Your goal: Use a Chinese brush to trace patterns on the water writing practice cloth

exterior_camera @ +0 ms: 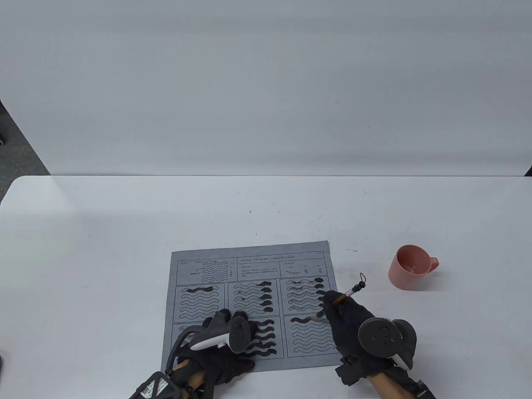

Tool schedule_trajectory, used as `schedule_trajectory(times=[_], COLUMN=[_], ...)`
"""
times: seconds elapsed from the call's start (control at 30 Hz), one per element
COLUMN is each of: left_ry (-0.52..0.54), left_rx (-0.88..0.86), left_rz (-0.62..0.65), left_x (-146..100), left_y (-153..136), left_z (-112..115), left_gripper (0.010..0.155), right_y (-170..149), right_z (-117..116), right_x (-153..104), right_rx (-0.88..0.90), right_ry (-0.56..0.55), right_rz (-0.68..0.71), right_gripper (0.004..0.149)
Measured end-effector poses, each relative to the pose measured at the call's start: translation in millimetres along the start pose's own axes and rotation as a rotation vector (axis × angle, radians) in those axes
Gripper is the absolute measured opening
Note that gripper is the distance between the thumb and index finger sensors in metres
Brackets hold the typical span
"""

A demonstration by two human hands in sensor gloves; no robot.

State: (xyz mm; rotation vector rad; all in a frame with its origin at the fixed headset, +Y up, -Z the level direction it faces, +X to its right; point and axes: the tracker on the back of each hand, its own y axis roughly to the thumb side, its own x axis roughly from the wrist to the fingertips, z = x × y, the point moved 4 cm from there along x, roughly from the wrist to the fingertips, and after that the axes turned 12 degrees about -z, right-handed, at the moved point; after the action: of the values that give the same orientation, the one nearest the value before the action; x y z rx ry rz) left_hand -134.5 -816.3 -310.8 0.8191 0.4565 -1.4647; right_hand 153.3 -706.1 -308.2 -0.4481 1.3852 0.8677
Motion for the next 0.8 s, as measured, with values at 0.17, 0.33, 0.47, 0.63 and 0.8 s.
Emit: schedule_trajectory(times=[0.17,0.33,0.47,0.63,0.8], left_ry=[0.0,0.0,0.0,0.0,0.0], left_rx=[0.0,0.0,0.0,0.0,0.0], left_rz=[0.0,0.0,0.0,0.0,0.0], left_x=[0.0,0.0,0.0,0.0,0.0], left_y=[0.0,0.0,0.0,0.0,0.0], left_z=[0.0,0.0,0.0,0.0,0.0], left_gripper=[0.085,0.085,0.085,0.085,0.085], right_y=[-0.5,-0.6,-1.2,-1.8,-2.6], right_z=[1.0,1.2,2.2,2.9,4.0], right_x=[0.2,0.3,0.4,0.6,1.0], right_rx=[-0.004,-0.008,-0.013,-0.016,-0.018], right_ry=[-0.005,-0.005,-0.009,-0.012,-0.016], right_rz=[0.0,0.001,0.0,-0.002,-0.004], right_gripper=[0.04,0.04,0.04,0.04,0.04])
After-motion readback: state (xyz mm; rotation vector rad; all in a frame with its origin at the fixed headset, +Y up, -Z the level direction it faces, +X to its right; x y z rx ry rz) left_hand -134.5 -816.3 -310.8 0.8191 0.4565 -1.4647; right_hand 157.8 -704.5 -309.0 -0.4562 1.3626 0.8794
